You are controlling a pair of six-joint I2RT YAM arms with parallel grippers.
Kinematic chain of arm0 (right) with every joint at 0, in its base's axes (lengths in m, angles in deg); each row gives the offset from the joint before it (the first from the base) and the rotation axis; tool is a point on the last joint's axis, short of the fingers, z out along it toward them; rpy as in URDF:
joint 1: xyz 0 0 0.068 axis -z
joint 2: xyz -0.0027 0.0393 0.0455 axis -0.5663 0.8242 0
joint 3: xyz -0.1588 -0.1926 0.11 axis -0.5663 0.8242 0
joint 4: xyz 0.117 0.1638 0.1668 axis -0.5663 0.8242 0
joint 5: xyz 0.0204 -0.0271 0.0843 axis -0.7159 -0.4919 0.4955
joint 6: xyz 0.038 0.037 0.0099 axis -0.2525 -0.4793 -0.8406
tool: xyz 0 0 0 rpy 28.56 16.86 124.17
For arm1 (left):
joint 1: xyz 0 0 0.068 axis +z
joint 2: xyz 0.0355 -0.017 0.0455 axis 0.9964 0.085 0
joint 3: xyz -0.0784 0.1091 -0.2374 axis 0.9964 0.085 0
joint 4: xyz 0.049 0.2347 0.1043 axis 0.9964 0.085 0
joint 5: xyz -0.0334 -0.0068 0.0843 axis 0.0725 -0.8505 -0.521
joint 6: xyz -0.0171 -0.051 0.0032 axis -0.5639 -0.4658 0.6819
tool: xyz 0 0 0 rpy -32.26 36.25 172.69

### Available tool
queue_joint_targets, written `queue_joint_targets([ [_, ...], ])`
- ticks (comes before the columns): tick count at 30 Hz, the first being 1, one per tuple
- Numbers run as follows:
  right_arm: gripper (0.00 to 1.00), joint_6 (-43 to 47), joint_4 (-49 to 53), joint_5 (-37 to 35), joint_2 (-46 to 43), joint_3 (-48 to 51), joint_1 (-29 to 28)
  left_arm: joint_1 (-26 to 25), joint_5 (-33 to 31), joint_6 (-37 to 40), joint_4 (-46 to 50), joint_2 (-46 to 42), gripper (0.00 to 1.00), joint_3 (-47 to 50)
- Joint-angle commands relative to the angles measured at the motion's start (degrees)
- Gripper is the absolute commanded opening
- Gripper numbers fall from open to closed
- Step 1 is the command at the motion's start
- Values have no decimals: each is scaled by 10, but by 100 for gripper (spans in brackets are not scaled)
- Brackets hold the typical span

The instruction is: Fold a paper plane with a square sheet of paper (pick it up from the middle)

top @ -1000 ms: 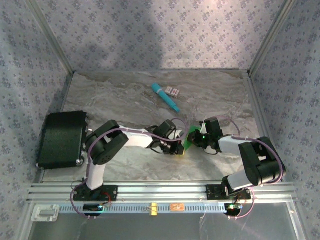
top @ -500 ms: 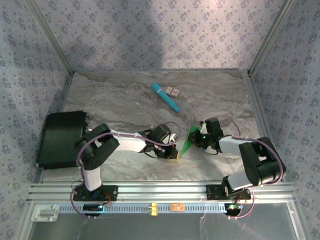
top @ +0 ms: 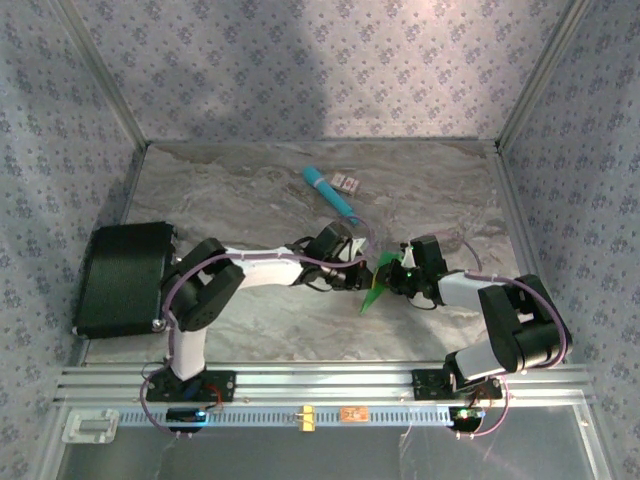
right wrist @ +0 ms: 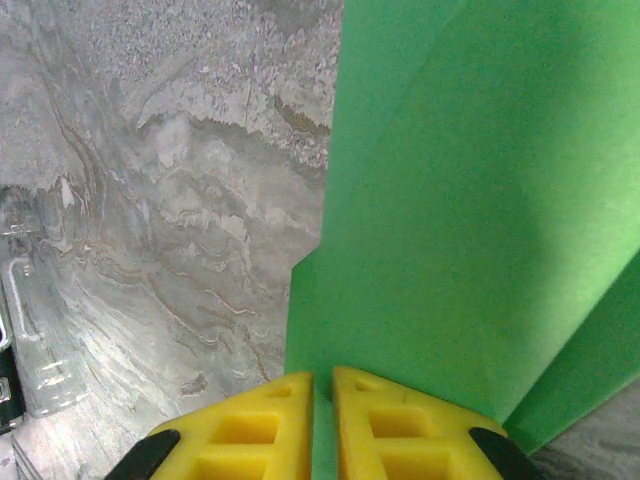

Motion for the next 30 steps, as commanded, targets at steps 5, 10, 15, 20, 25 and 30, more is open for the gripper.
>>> queue_joint_targets([
  [5,15,-1,30,-5,0,18,5,-2,28,-6,-4,51,7,-29],
  [10,15,-2,28,-3,0,19,6,-6,28,-3,-2,62,7,-34],
  [15,15,-6,24,1,-3,21,6,-8,4,-1,36,79,8,-42],
  [20,16,-2,29,8,-18,13,11,-10,-30,-5,82,87,0,-29],
  [25,18,21,79,4,-68,-16,45,-12,-39,-25,83,81,0,6],
  [30,19,37,117,-2,-107,-29,54,-14,-49,-45,74,64,0,38],
])
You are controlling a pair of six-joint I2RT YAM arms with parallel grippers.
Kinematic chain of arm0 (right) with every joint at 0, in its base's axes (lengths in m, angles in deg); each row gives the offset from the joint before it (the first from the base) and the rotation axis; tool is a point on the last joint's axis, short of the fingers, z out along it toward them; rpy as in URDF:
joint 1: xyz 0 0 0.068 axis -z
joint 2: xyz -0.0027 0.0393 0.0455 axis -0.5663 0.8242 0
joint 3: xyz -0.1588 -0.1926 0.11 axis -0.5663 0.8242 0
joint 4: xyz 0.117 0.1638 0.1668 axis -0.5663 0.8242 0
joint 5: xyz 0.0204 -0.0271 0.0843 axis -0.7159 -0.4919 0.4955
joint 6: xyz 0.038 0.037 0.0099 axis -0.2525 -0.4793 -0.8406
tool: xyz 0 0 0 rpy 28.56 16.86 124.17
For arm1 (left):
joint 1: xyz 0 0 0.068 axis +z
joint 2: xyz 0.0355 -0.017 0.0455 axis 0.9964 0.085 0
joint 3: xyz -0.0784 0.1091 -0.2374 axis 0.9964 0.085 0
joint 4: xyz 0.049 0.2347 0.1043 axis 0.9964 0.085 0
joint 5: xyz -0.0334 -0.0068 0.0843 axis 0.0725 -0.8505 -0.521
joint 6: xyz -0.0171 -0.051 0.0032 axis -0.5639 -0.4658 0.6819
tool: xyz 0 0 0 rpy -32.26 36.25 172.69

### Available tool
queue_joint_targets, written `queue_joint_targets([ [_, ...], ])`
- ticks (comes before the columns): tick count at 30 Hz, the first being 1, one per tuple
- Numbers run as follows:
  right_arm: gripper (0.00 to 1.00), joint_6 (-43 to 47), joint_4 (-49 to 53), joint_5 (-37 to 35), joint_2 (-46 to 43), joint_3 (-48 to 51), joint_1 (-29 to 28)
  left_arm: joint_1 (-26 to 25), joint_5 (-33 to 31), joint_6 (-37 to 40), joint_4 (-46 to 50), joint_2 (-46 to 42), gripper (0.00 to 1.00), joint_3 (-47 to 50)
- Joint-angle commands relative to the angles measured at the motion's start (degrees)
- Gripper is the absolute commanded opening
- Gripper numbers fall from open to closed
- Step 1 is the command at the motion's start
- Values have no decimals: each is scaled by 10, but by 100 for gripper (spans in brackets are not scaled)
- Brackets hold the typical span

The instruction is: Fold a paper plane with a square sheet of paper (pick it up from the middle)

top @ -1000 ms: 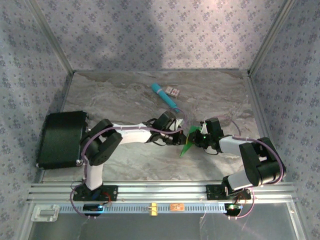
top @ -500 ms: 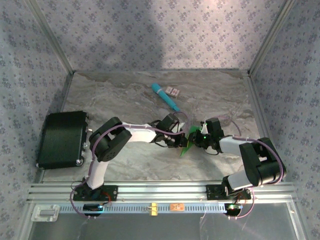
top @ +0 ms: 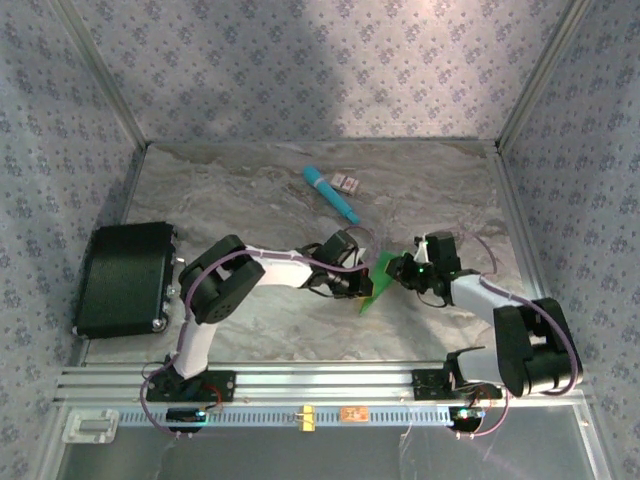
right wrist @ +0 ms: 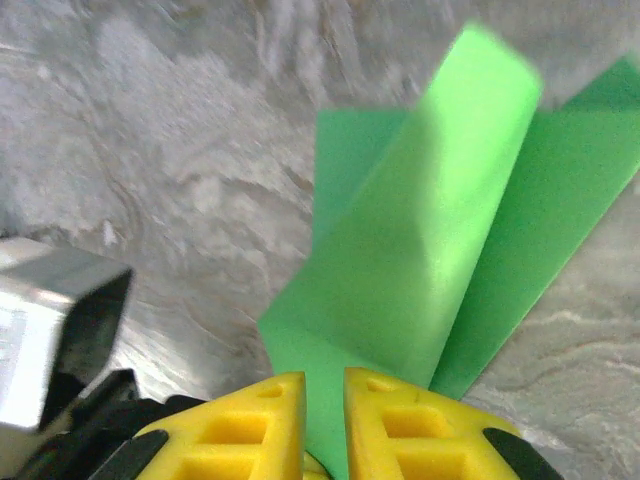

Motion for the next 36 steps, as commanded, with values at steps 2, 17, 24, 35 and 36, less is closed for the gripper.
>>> queue_joint_targets([
  [2,18,20,30,6,-19,-12,-4,-6,-43,-19,74,-2,0,46],
  [17,16,10,53,-99,67,-76,-107,-9,-57,-29,65,-16,0,57],
  [24,16,-15,94,-197,103,-114,-148,-9,-58,-30,66,-12,0,55],
  [35,16,-36,102,-241,101,-95,-142,-9,-57,-33,70,-4,0,55],
  [36,16,-38,96,-235,101,-90,-136,-9,-56,-34,70,-3,0,54],
])
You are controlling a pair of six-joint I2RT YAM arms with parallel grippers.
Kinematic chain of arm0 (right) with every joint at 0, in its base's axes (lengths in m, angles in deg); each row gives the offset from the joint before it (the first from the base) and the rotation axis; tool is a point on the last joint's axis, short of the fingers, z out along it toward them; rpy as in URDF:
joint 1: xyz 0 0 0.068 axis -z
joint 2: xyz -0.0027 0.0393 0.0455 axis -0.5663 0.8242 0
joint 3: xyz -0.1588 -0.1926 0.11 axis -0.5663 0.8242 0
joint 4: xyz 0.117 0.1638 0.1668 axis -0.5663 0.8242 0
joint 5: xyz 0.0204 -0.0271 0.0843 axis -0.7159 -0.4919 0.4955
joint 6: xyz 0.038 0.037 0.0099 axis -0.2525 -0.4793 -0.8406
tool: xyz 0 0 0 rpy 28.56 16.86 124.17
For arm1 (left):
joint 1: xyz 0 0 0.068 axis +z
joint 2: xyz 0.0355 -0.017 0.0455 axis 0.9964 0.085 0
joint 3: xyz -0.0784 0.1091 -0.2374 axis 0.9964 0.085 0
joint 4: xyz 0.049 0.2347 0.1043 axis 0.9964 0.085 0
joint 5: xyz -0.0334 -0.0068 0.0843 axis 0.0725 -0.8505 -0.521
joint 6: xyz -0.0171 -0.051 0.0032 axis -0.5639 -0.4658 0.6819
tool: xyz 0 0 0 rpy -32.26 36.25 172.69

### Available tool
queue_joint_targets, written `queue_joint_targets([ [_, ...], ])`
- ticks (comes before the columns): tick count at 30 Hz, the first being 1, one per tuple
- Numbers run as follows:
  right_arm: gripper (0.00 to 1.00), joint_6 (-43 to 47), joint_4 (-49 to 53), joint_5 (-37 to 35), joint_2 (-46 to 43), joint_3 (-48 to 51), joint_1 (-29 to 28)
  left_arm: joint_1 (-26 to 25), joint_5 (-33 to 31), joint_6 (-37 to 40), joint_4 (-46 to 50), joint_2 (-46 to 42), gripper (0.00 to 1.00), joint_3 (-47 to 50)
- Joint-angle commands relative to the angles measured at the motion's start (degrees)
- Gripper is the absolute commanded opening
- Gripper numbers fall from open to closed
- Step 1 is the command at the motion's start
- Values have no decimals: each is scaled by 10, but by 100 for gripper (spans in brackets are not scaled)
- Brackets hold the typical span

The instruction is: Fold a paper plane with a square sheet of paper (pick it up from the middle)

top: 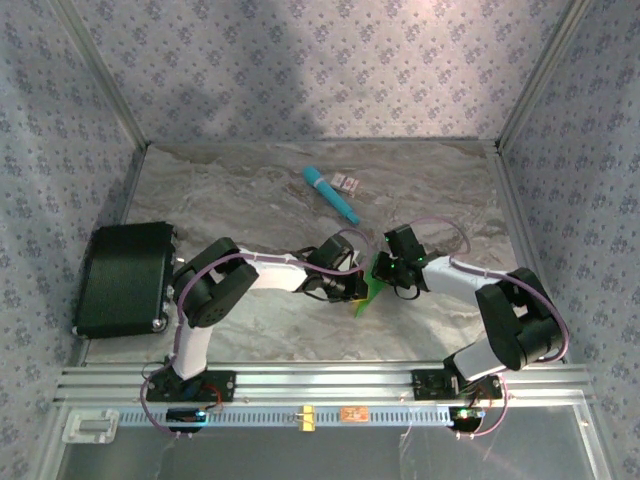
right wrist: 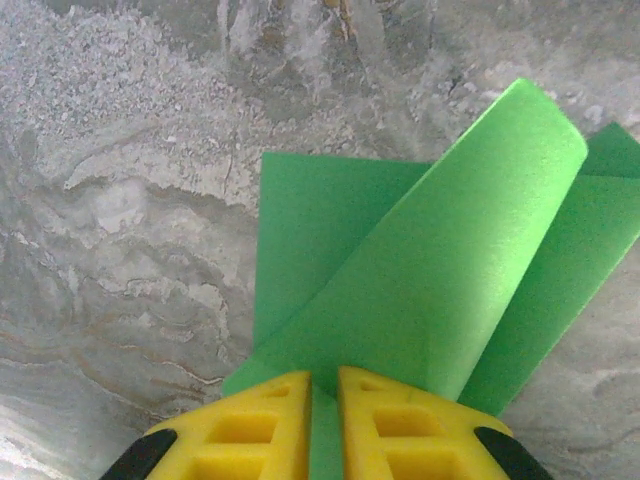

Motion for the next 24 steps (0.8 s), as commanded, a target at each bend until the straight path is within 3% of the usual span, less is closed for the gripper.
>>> queue_joint_targets([
  [1,16,-15,2,-9,-5,19,16,-5,-34,-4,72,24,0,22],
  [16,15,-18,-4,14,-52,78,85,-6,-33,-6,73,27,0,22],
  [24,17,-2,-8,66,-147,84,98,-7,-27,-1,72,27,0,19],
])
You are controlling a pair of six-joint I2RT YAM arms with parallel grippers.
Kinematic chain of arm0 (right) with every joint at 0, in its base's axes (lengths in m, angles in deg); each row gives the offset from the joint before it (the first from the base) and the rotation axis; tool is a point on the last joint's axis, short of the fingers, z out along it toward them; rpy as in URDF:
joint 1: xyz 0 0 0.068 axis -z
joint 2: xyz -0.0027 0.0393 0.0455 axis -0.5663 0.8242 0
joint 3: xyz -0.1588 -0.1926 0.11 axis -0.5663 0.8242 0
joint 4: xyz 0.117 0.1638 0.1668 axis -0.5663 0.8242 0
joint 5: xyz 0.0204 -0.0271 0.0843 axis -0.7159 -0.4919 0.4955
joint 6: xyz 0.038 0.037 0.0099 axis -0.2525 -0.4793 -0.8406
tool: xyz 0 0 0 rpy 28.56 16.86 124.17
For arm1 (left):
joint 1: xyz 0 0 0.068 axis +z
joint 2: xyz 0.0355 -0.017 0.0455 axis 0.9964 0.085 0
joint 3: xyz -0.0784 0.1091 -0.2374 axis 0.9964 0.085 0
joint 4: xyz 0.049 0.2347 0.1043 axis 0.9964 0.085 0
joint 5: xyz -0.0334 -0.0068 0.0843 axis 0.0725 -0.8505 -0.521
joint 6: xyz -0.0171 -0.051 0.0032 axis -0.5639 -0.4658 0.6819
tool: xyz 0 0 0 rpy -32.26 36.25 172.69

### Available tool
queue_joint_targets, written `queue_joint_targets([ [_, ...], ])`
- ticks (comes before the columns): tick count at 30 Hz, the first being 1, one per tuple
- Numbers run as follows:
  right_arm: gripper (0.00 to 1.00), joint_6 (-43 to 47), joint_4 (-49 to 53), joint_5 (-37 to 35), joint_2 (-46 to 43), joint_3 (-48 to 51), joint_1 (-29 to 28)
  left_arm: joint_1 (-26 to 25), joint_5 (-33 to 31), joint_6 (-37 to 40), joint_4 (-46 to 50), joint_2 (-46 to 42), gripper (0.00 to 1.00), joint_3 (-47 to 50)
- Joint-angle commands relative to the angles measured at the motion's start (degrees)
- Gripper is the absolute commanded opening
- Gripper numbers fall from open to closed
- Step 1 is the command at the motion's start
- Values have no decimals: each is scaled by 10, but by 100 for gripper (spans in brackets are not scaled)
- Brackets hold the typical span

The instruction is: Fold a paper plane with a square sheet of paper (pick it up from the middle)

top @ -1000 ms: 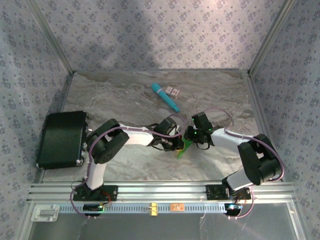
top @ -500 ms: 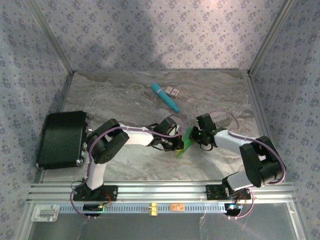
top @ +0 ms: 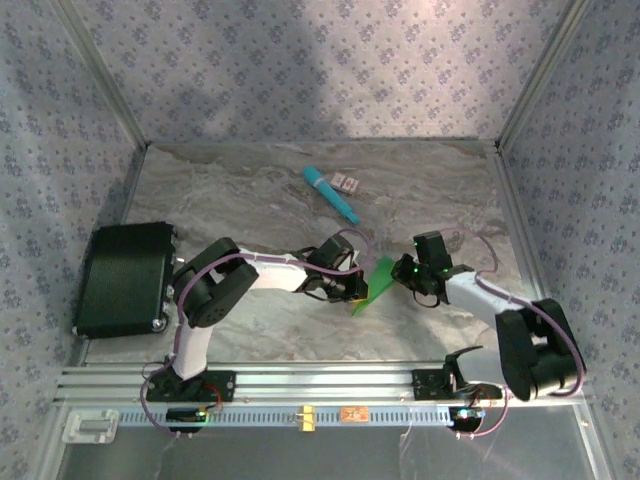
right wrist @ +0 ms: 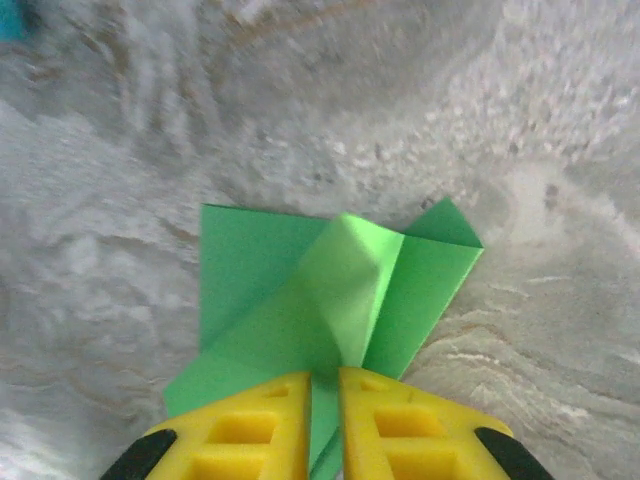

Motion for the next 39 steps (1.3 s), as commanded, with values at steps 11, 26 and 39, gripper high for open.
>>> queue_joint_targets([
  [11,18,8,-84,104,54,-20,-22,-8,-24,7,75,30,0,16],
  [26,19,11,7,-13,99,-43,-19,-9,-25,8,80,31,0,12],
  [39,19,10,-138,128,113,36,103,-9,-19,4,77,38,0,19],
])
